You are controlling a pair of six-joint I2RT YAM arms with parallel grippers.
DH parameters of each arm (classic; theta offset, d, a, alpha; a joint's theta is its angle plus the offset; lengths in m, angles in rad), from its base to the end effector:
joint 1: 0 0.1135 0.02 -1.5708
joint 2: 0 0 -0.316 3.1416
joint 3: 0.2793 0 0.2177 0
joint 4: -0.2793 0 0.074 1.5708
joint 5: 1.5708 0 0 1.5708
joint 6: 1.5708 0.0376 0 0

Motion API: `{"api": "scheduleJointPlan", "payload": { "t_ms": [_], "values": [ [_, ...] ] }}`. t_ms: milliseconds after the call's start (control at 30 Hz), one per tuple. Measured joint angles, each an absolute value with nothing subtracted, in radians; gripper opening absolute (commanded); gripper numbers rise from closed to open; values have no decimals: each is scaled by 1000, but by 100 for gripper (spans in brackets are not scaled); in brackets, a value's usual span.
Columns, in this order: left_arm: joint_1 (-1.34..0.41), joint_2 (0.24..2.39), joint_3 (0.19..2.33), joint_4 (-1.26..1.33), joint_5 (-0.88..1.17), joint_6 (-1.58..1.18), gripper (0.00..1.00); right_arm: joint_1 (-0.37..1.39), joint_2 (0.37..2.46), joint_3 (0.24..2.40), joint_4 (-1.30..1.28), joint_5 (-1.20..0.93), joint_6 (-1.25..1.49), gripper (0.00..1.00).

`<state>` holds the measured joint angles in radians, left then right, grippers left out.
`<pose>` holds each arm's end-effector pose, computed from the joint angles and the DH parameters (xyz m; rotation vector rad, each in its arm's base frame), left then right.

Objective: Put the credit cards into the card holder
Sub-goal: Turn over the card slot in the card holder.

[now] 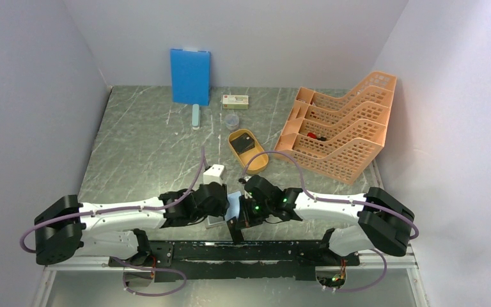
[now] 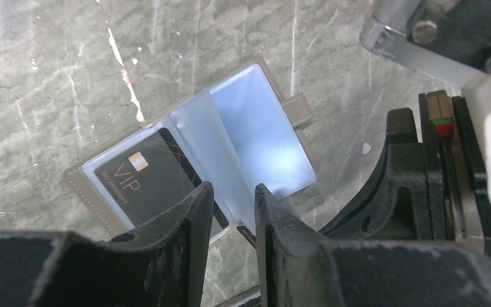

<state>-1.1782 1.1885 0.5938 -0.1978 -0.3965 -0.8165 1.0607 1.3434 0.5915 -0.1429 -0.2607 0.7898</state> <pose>0.0843 -0.1657 0.2618 0.2317 2.3407 -0.5520 0.0949 0.1894 0.2362 -0.4997 2.7229 0.9945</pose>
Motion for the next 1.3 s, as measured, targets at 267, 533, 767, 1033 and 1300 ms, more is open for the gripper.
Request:
{"api": "scheduleJointPlan", "payload": {
  "t_ms": [267,533,767,1033,1300],
  "values": [
    [-1148,1185,594,-200,-399,-809,33,1061,1343,591,-143,-261,789,0],
    [-1142,1206,594,-199,-398,-807,35,1061,1343,591,-143,-260,789,0],
    [-1140,1186,590,-198,-398,-807,32,1061,1343,591,-144,-260,789,0],
    [-1139,1199,582,-197,-398,-808,25,1061,1339,591,-146,-255,789,0],
    [-1135,1229,573,-184,-395,-807,27,1061,1316,591,-163,-238,790,0]
  ]
}}
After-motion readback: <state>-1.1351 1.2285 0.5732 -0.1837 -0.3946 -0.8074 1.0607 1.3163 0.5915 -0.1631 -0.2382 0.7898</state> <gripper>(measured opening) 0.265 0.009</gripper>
